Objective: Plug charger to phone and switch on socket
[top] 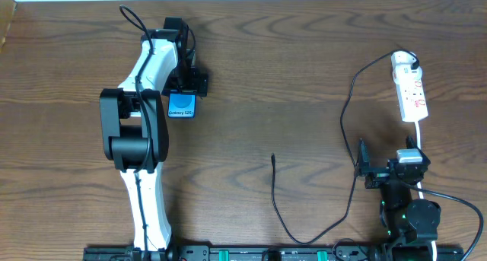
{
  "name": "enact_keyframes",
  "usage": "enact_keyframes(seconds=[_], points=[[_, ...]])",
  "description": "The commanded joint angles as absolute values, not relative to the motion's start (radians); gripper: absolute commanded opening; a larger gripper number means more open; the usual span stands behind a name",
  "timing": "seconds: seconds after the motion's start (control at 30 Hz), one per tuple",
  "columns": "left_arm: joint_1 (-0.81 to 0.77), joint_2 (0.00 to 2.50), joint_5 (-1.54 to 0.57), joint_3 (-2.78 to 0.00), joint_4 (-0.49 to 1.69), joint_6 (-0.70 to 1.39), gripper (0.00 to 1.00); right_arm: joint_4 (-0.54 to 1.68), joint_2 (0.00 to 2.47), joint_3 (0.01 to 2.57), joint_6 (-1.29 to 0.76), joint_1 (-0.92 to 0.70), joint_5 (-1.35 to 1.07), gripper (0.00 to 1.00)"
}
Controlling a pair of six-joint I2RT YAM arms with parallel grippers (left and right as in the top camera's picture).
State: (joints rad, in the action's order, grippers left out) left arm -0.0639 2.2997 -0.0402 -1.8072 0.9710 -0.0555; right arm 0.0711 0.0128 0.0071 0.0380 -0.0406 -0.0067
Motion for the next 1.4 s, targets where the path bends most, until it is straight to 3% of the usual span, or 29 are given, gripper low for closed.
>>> enact_keyframes(seconds=[0.0, 0.2, 1.37], points=[[-0.068, 2.318, -0.041, -1.833, 0.970, -0.047, 0.94, 0.076, 0.009, 0.006, 0.050, -0.046, -0.002, 0.99], [-0.068, 2.318, -0.041, -1.833, 0.976, -0.047, 0.90, 0.076, 0.009, 0.006, 0.050, -0.046, -0.002, 0.99], [-0.068, 2.318, -0.045, -1.833, 0.989, -0.040, 0.89, 0.076, 0.010, 0.006, 0.050, -0.046, -0.002, 0.99]])
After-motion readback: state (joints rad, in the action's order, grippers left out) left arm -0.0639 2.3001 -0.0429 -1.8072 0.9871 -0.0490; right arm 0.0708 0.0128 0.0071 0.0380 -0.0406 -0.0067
